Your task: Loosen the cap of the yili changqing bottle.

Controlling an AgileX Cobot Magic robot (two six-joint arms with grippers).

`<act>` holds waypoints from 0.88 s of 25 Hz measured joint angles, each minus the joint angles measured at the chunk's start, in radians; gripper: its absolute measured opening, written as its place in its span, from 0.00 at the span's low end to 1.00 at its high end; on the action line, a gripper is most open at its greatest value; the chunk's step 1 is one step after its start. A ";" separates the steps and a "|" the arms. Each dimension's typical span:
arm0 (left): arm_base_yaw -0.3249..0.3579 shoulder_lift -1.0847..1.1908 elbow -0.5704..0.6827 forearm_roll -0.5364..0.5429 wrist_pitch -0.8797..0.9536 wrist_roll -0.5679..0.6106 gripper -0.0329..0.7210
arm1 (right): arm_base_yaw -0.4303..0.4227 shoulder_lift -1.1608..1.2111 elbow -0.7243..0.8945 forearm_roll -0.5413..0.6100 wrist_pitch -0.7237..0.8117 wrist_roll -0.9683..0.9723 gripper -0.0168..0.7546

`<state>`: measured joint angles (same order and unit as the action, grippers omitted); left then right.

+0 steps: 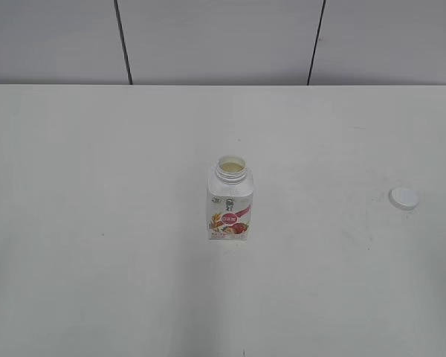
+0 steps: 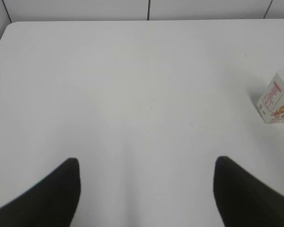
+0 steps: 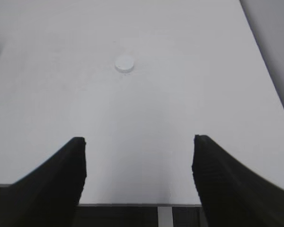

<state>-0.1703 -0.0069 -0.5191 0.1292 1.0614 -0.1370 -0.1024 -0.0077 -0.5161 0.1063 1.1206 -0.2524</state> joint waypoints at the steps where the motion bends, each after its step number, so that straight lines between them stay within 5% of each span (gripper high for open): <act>1: 0.000 0.000 0.000 -0.002 -0.001 0.000 0.75 | 0.000 0.000 0.001 -0.010 -0.005 0.016 0.74; 13: 0.007 -0.001 0.001 -0.019 -0.001 0.002 0.75 | 0.000 0.000 0.002 -0.020 -0.021 0.059 0.74; 22: 0.162 -0.001 0.001 -0.021 -0.003 0.003 0.75 | 0.050 0.000 0.002 -0.017 -0.023 0.061 0.74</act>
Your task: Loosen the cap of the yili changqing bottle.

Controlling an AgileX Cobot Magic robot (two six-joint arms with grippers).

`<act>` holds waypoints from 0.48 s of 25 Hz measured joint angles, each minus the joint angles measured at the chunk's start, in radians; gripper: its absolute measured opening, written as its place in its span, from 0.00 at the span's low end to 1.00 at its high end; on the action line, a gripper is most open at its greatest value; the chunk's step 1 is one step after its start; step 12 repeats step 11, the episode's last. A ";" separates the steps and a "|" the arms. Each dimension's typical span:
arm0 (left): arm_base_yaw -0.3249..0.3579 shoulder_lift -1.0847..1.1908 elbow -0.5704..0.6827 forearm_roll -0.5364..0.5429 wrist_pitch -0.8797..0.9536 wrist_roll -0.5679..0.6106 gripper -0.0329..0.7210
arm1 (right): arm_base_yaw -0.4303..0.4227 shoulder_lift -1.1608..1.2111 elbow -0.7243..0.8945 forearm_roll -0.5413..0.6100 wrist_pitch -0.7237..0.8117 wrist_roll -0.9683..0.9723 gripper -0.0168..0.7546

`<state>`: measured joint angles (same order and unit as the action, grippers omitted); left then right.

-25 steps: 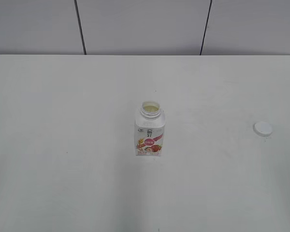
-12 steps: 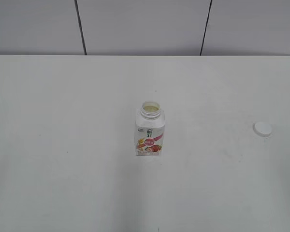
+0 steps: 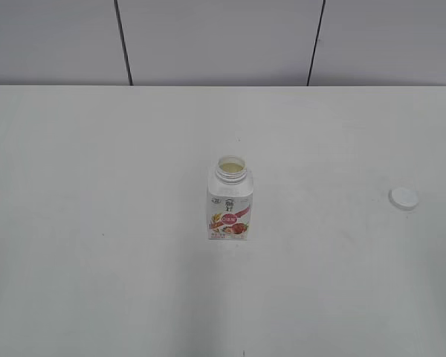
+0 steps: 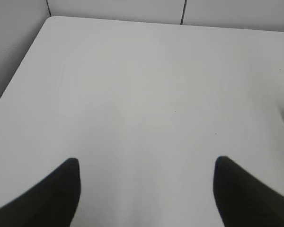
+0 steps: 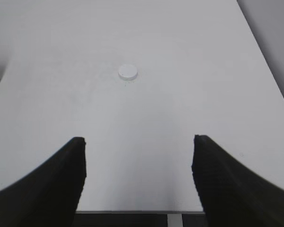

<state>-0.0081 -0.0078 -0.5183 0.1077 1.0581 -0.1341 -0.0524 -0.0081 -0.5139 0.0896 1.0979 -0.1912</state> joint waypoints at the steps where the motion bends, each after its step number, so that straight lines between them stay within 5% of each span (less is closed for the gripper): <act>1: 0.003 0.000 0.000 0.000 0.000 0.000 0.75 | 0.009 0.000 0.000 0.000 0.000 0.000 0.74; 12: 0.006 0.000 0.000 -0.001 0.000 0.000 0.75 | 0.027 0.000 0.000 0.001 0.000 0.000 0.74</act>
